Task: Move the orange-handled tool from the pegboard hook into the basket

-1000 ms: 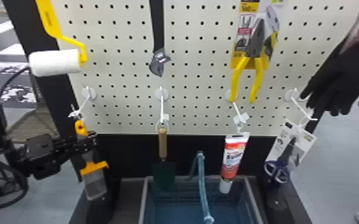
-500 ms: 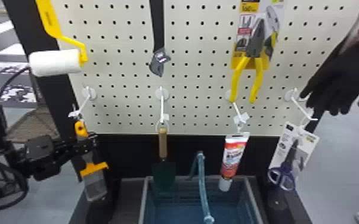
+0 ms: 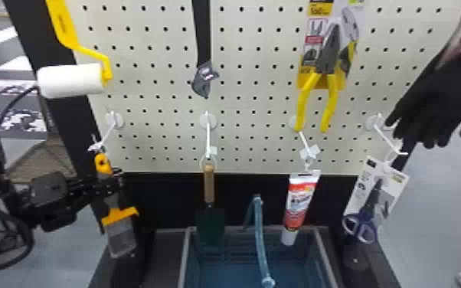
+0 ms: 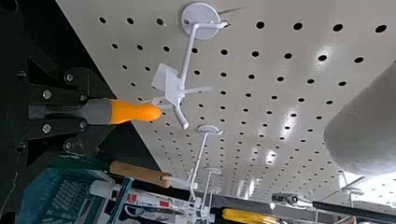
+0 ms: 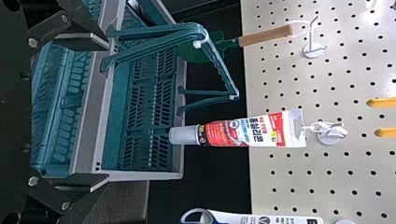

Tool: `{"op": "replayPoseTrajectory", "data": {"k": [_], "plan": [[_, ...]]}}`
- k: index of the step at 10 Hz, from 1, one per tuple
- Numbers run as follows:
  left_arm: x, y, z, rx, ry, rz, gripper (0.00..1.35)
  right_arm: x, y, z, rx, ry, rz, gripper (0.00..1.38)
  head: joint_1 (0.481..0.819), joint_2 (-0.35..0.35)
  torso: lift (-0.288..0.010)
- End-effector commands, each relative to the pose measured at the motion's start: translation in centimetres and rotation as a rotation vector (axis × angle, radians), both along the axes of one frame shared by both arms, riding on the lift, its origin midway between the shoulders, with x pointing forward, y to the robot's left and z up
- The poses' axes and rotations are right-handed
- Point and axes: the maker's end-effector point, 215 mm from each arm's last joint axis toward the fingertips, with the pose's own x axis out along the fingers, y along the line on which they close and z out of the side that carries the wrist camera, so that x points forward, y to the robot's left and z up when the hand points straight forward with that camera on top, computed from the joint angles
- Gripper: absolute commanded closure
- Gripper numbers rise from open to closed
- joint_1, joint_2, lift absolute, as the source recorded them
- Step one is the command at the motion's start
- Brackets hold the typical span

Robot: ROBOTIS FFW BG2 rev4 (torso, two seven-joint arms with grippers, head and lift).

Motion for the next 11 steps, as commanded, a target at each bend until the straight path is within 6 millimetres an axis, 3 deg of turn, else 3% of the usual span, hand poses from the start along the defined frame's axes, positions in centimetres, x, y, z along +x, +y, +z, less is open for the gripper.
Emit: {"op": "replayPoseTrajectory", "data": {"k": [1,4,11], "plan": [[-0.8,-0.2,-0.1,-0.005,0.010,0.004,1.17,0.0,0.0,-0.1,0.001,0.002,0.000,0.28,0.549,0.000,-0.100],[-1.7,-0.2,0.7,0.002,-0.003,0.016,1.17,-0.1,0.0,-0.2,0.003,0.005,0.000,0.28,0.549,0.000,-0.100],[-2.9,-1.6,7.8,0.011,-0.138,0.025,1.17,-0.2,0.0,-0.8,0.012,0.019,-0.003,0.28,0.549,0.000,-0.100]]}}
